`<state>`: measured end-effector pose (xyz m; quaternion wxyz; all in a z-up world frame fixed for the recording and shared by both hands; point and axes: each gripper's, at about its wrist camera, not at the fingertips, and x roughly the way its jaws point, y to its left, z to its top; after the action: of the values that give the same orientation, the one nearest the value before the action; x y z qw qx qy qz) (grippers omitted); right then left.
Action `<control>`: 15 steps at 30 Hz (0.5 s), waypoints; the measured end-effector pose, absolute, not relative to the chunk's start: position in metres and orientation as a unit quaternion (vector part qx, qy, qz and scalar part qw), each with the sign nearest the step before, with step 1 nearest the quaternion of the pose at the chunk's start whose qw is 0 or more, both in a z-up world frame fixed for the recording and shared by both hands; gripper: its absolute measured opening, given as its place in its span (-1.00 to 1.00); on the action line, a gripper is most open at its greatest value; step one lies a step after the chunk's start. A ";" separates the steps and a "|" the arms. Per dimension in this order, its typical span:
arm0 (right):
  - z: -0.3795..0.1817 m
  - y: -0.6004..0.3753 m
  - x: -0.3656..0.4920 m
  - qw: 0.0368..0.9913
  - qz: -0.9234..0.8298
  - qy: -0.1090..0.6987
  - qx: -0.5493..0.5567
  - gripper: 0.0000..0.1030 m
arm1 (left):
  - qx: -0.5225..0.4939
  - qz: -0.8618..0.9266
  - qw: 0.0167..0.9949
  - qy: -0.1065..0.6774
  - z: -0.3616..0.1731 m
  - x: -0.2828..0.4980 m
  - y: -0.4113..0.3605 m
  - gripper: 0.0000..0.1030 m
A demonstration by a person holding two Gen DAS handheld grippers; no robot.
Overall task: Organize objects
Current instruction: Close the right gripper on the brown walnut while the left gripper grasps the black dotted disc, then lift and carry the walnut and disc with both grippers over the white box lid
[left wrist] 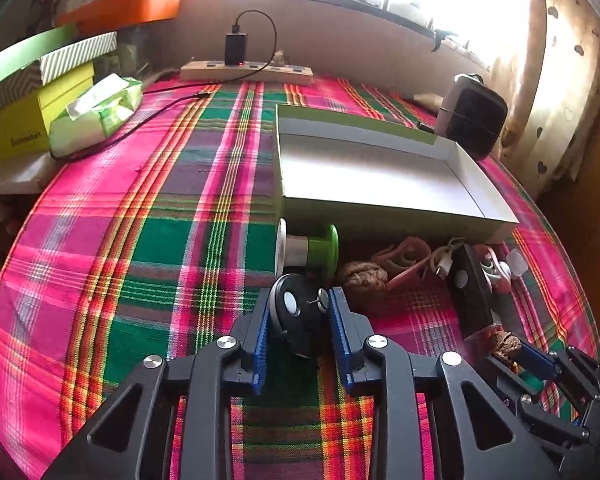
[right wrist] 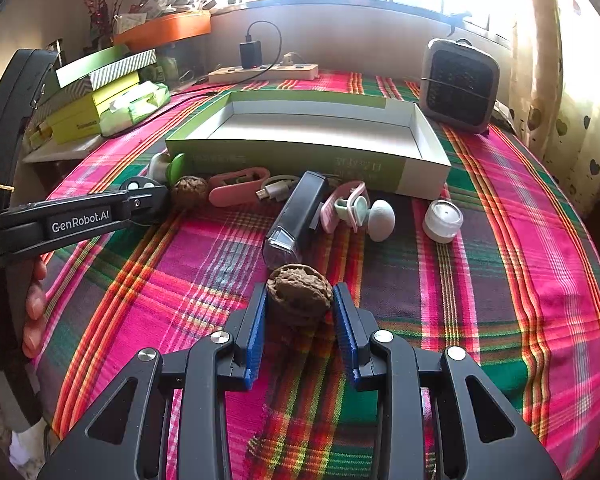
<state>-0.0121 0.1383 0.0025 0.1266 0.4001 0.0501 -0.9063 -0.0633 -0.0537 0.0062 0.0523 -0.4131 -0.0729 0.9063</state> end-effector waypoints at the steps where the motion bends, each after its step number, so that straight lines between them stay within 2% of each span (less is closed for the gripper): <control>1: 0.002 0.139 -0.012 0.127 -0.906 0.050 0.400 -0.35 | -0.413 0.906 0.051 -0.072 0.006 -0.063 -0.054 -0.51; 15: 0.014 0.141 -0.009 0.144 -0.912 0.043 0.381 -0.35 | -0.394 0.914 0.068 -0.067 0.026 -0.046 -0.049 -0.51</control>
<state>-0.0088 0.1412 0.0140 0.1439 0.3807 0.0433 -0.9124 -0.0465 -0.0487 0.0265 0.0676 -0.3940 -0.0674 0.9141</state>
